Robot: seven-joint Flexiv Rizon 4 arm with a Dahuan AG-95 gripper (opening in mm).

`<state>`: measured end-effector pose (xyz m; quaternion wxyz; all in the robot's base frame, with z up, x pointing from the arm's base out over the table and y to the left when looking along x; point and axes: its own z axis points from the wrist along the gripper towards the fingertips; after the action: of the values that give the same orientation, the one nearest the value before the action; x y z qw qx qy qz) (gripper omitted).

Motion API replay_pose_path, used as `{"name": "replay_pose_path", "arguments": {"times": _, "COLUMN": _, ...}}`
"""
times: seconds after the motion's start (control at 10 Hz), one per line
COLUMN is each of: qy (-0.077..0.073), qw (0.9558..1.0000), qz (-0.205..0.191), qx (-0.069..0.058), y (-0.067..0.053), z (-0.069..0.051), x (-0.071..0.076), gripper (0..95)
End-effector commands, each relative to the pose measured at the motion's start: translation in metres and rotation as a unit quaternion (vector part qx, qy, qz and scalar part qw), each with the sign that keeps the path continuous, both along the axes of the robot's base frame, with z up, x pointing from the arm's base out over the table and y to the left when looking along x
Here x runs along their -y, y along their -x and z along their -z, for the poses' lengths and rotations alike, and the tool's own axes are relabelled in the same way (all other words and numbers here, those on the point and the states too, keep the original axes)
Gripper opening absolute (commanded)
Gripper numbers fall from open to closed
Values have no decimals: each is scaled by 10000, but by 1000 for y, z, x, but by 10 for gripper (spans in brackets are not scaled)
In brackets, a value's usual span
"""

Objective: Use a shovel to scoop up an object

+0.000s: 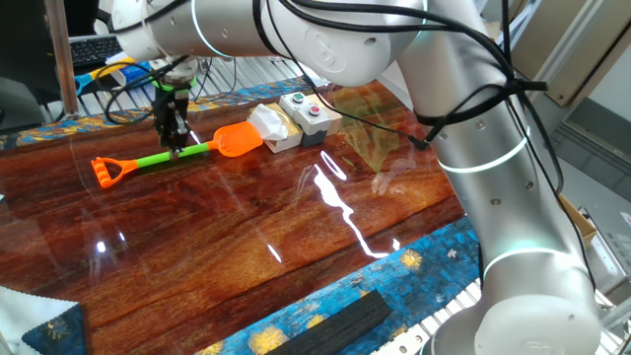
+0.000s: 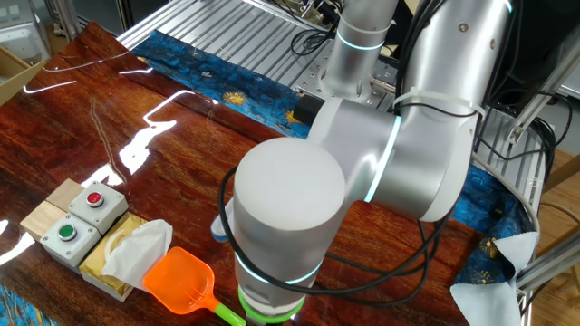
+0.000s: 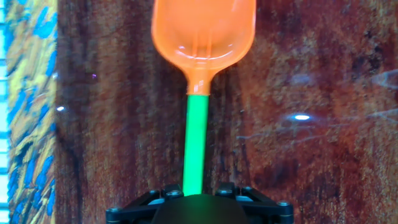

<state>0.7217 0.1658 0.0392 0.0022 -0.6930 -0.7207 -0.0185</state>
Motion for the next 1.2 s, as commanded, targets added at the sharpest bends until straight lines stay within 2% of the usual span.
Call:
{"name": "replay_pose_path", "arguments": {"times": 0.1, "qy": -4, "qw": 10000, "qz": 4, "qx": 20, "y": 5, "z": 5, "x": 1, "gripper": 380}}
{"name": "replay_pose_path", "arguments": {"times": 0.4, "qy": 3, "qw": 10000, "qz": 26, "qx": 65, "y": 7, "z": 13, "x": 2, "gripper": 380}}
{"name": "replay_pose_path", "arguments": {"times": 0.7, "qy": -75, "qw": 9998, "qz": 190, "qx": 76, "y": 4, "z": 8, "x": 0, "gripper": 380}}
{"name": "replay_pose_path", "arguments": {"times": 1.2, "qy": -80, "qw": 9997, "qz": 193, "qx": 121, "y": 0, "z": 13, "x": 0, "gripper": 380}}
